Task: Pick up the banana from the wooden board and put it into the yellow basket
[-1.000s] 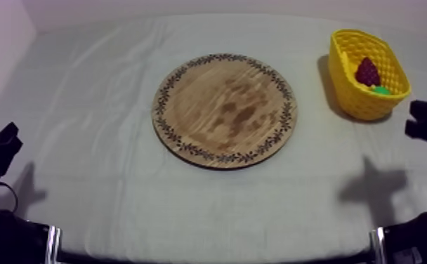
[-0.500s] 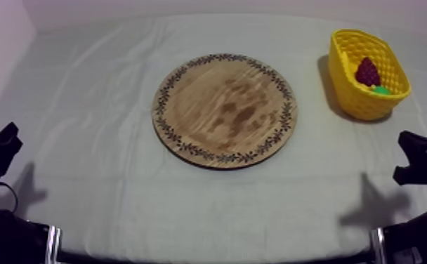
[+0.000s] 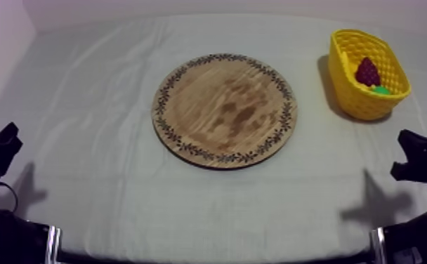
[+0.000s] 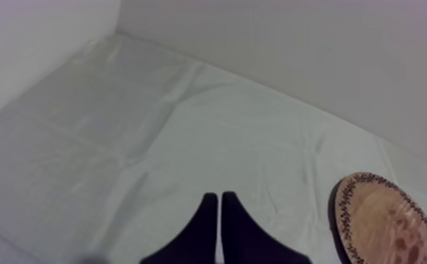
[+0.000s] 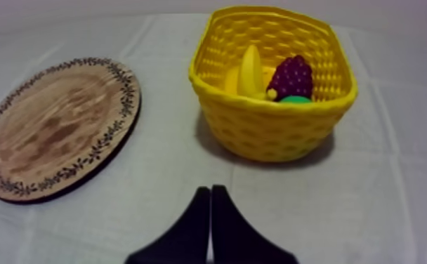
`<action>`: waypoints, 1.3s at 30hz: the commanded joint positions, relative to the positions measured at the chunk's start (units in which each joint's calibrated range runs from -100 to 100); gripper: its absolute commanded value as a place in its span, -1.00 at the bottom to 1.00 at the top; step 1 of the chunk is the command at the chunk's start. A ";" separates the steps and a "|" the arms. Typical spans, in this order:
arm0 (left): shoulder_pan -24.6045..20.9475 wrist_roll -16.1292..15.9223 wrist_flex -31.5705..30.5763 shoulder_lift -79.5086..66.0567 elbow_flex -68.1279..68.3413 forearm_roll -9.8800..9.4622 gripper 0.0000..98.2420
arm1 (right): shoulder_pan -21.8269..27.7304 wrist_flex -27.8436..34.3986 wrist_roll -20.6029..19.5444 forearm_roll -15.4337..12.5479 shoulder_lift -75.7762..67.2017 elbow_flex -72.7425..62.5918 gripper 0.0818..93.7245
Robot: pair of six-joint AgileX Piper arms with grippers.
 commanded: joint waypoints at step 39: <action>-0.02 -0.01 0.03 0.00 0.00 -0.02 -1.00 | -0.08 -3.95 4.67 0.18 -0.07 0.40 -0.99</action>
